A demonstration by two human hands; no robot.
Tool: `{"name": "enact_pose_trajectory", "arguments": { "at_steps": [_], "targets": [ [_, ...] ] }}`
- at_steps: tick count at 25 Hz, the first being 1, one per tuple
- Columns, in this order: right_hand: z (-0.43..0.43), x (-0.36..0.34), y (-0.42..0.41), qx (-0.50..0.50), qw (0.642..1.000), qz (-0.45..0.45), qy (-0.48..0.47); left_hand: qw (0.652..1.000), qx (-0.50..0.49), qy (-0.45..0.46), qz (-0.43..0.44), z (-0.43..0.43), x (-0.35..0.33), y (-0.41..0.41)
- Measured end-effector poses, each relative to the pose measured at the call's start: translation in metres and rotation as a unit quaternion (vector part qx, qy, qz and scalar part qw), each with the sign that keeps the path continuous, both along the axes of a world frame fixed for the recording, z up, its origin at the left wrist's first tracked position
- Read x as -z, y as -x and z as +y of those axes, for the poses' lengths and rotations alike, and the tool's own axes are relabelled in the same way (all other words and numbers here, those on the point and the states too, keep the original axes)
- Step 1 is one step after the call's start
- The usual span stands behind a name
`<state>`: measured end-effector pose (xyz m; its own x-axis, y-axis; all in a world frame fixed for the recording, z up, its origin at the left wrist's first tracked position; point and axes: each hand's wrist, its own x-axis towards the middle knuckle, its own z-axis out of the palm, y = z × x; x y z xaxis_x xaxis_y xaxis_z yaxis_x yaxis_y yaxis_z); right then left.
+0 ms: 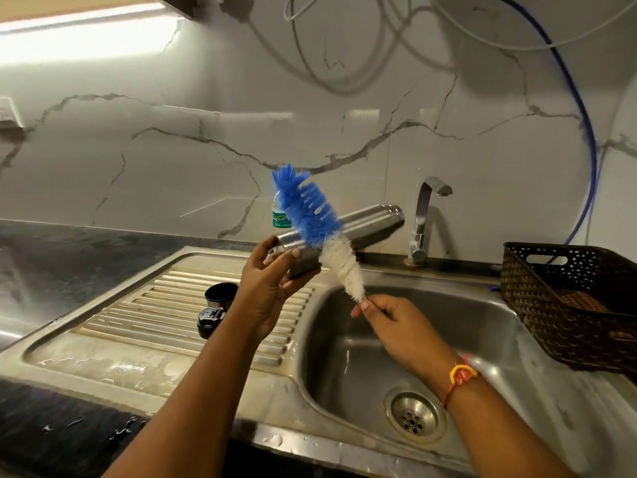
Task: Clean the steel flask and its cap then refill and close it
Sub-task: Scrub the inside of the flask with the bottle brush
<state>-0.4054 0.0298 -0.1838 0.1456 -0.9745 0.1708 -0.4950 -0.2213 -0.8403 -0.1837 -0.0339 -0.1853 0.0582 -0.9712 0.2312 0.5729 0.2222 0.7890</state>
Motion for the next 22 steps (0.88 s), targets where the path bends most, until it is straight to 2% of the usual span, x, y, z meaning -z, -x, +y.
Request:
{"name": "enact_pose_trajectory", "arguments": {
  "at_steps": [5, 9, 12, 14, 17, 22],
  "targets": [
    [-0.001, 0.001, 0.011, -0.007, 0.999, 0.037, -0.036, 0.998, -0.038, 0.008, 0.050, 0.002, -0.006, -0.012],
    [-0.004, 0.000, 0.005, 0.014, 1.000, -0.001, -0.012, 1.000, -0.005, 0.010, -0.001, 0.004, -0.005, 0.000],
    [-0.002, 0.001, 0.008, -0.010, 0.999, 0.033, -0.038, 0.997, -0.040, 0.019, 0.058, 0.003, -0.008, -0.013],
    [0.001, -0.002, 0.011, -0.006, 1.000, 0.004, -0.023, 0.996, -0.047, 0.016, 0.070, 0.003, -0.008, -0.021],
    [0.003, -0.006, 0.014, 0.015, 0.999, -0.040, 0.017, 0.997, -0.055, 0.006, 0.048, 0.001, -0.007, -0.019],
    [-0.001, 0.001, 0.014, 0.021, 1.000, -0.003, 0.013, 0.999, -0.036, 0.007, -0.005, 0.003, -0.006, -0.015]
  ]
}}
